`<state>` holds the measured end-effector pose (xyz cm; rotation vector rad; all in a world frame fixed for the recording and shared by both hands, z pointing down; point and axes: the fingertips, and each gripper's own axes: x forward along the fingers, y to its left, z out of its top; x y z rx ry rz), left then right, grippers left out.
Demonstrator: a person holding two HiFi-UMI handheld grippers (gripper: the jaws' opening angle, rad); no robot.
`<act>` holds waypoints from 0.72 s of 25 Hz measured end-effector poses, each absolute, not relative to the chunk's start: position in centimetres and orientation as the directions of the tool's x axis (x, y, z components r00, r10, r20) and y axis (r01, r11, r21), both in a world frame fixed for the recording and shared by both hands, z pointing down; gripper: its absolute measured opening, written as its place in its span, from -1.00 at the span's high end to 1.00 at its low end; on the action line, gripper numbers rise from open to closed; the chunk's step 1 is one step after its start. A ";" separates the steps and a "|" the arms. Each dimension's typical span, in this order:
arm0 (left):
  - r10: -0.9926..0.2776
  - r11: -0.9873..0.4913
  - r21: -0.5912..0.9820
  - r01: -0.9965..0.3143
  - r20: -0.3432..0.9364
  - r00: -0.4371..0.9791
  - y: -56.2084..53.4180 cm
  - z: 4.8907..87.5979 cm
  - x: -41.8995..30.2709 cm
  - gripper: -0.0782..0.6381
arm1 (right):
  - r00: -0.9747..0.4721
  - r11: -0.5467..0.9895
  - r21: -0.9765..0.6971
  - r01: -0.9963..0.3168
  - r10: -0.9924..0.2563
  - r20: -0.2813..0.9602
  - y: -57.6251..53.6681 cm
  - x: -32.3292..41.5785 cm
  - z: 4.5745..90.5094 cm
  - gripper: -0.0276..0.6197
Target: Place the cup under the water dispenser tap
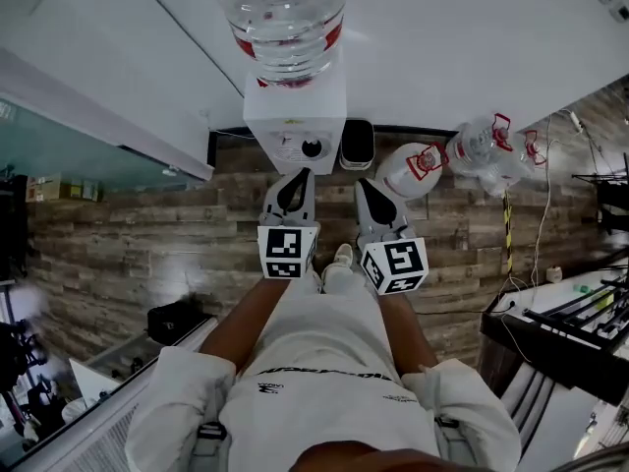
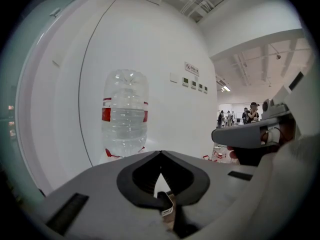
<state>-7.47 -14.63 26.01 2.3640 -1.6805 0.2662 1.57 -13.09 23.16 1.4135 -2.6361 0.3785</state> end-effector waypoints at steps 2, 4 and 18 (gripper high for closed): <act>-0.908 -0.310 0.082 -0.947 0.270 0.321 -14.2 24.7 -7.6 0.79 | -0.566 0.545 -0.153 -0.824 -0.795 0.216 -12.7 1.0 22.2 0.91; -0.909 -0.306 0.084 -0.948 0.270 0.317 -13.5 23.5 -7.7 0.79 | -0.572 0.553 -0.144 -0.820 -0.793 0.212 -12.1 0.7 21.4 0.91; -0.917 -0.321 0.101 -0.942 0.215 0.335 -11.3 19.3 -6.6 0.79 | -0.597 0.587 -0.111 -0.802 -0.787 0.157 -11.0 0.8 17.9 0.91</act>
